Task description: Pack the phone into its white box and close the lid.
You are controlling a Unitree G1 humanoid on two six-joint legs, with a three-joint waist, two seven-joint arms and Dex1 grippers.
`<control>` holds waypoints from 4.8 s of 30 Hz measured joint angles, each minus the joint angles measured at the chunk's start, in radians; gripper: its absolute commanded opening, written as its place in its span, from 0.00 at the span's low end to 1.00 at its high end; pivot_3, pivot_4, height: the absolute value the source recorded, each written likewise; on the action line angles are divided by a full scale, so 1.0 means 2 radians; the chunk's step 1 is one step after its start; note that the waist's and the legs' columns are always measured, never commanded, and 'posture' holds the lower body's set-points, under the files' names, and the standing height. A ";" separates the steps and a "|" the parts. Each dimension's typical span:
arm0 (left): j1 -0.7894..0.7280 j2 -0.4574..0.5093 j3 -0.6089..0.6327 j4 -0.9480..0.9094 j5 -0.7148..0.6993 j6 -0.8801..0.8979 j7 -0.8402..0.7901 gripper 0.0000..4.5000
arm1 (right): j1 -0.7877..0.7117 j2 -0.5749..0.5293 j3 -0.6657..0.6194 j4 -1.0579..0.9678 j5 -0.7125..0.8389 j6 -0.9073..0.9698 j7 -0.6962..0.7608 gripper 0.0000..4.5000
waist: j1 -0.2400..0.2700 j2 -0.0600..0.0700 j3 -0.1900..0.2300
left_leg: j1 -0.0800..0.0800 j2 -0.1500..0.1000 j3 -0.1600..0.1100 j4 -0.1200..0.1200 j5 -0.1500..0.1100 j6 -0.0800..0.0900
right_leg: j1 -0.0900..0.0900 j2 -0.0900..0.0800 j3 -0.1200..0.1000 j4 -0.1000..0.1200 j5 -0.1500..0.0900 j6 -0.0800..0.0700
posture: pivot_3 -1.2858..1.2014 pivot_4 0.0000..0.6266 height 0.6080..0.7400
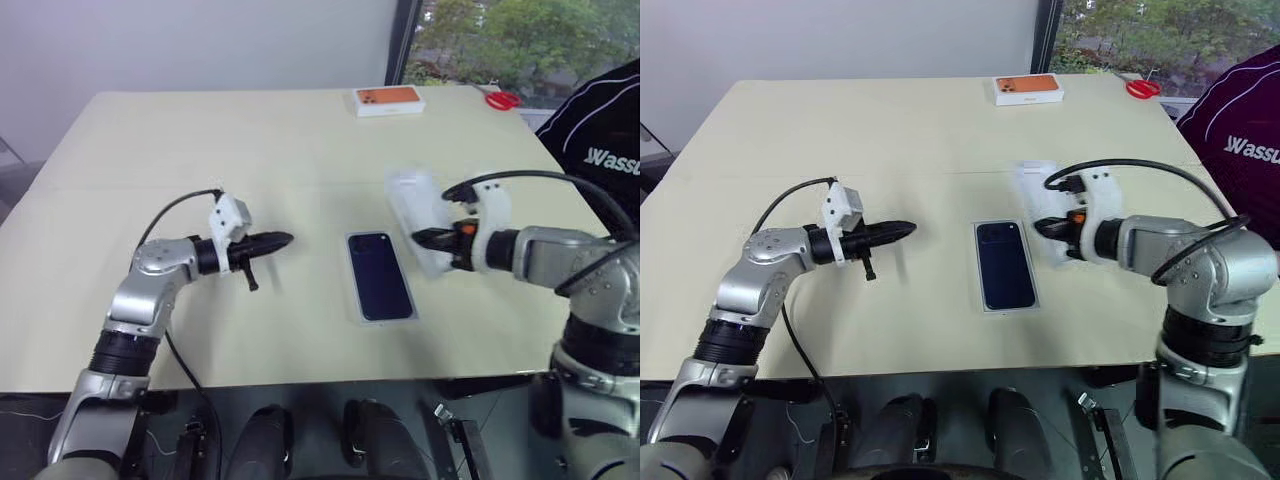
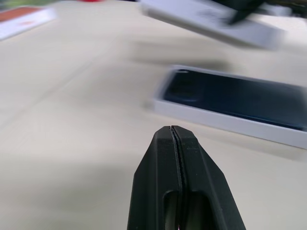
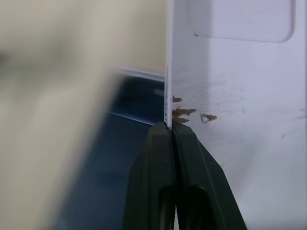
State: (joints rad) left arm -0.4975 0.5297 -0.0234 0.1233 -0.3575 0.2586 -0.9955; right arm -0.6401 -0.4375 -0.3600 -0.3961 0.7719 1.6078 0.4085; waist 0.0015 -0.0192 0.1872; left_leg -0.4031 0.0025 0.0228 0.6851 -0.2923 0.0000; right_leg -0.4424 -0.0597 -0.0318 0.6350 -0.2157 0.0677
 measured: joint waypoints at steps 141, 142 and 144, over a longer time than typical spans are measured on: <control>-0.043 -0.079 -0.175 -0.092 0.064 0.214 0.018 0.00 | 0.119 -0.202 0.225 -0.083 -0.115 -0.165 -0.005 0.00 | 0.005 0.000 0.000 | -0.001 -0.001 0.001 0.000 0.000 0.002 | 0.000 -0.001 0.000 -0.002 0.000 0.000 | 0.52 0.24 1.00; -0.043 -0.078 -0.175 -0.092 0.064 0.214 0.017 0.00 | 0.119 -0.202 0.225 -0.083 -0.116 -0.164 -0.004 0.00 | 0.005 0.000 0.000 | -0.001 -0.001 0.001 0.000 0.000 0.002 | 0.000 -0.001 0.000 -0.002 0.000 0.000 | 0.52 0.24 1.00; -0.043 -0.078 -0.175 -0.092 0.064 0.213 0.017 0.00 | 0.120 -0.201 0.225 -0.083 -0.118 -0.164 -0.003 0.00 | 0.005 0.000 0.000 | -0.001 -0.001 0.001 0.000 0.000 0.002 | 0.000 -0.001 0.000 -0.002 0.000 0.000 | 0.52 0.24 1.00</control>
State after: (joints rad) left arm -0.5844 0.3731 -0.3737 -0.0600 -0.2286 0.6840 -0.9607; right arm -0.3995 -0.8399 0.0899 -0.5619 0.5357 1.2789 0.4016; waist 0.0119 -0.0189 0.1871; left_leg -0.4045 0.0002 0.0244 0.6860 -0.2930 0.0032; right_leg -0.4423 -0.0616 -0.0311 0.6319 -0.2158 0.0681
